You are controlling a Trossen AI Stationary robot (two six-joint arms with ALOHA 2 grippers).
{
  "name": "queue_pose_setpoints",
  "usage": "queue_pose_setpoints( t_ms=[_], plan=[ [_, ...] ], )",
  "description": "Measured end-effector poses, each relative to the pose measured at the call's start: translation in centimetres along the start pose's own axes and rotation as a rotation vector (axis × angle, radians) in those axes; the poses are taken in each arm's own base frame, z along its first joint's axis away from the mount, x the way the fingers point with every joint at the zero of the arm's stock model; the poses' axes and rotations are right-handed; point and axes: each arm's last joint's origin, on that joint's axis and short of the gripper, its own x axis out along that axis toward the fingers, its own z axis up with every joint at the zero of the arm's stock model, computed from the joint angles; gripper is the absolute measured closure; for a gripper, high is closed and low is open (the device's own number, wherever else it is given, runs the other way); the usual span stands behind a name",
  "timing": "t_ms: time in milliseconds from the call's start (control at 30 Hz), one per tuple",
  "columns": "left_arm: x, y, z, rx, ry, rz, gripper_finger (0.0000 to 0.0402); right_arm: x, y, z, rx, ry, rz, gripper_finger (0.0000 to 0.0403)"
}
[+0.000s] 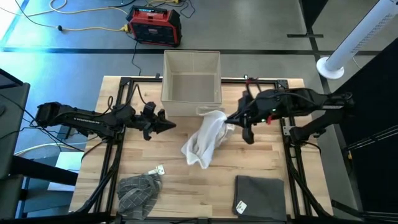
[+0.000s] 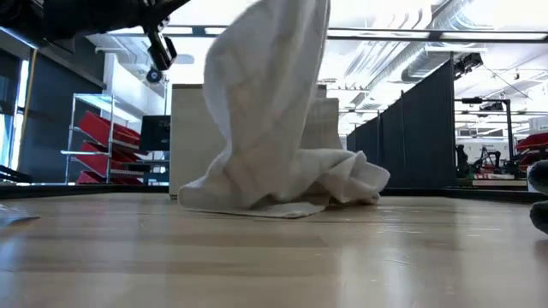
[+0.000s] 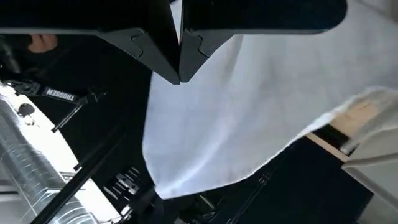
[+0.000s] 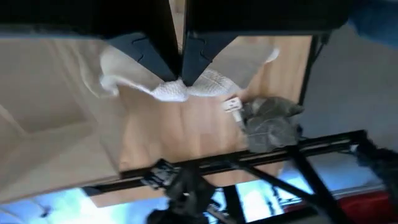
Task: Fold towel
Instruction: Fold the white towel
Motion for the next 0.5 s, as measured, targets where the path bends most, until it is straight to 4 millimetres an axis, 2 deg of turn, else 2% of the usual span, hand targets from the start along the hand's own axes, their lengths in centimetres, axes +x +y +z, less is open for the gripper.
queue_pose_setpoints(
  t_ms=[167, 333, 400, 500],
  plan=[
    [0.0, 0.0, 0.0, -0.011, 0.002, -0.005, 0.0401, 3.4, 0.5, 1.0, -0.070, -0.052, 0.053, 0.0403],
    [0.0, -0.6, -0.4, -0.048, 0.091, -0.110, 0.0401, 5.1, -0.9, 3.0, -0.149, -0.244, -0.134, 0.0403],
    [0.0, -0.9, -0.7, -0.059, 0.129, -0.153, 0.0401, 5.0, -1.4, 4.0, -0.177, -0.341, -0.217, 0.0403],
    [0.0, -1.5, -1.2, -0.057, 0.155, -0.183, 0.0401, 2.8, -1.4, 5.8, -0.225, -0.544, -0.251, 0.0403]
  ],
)
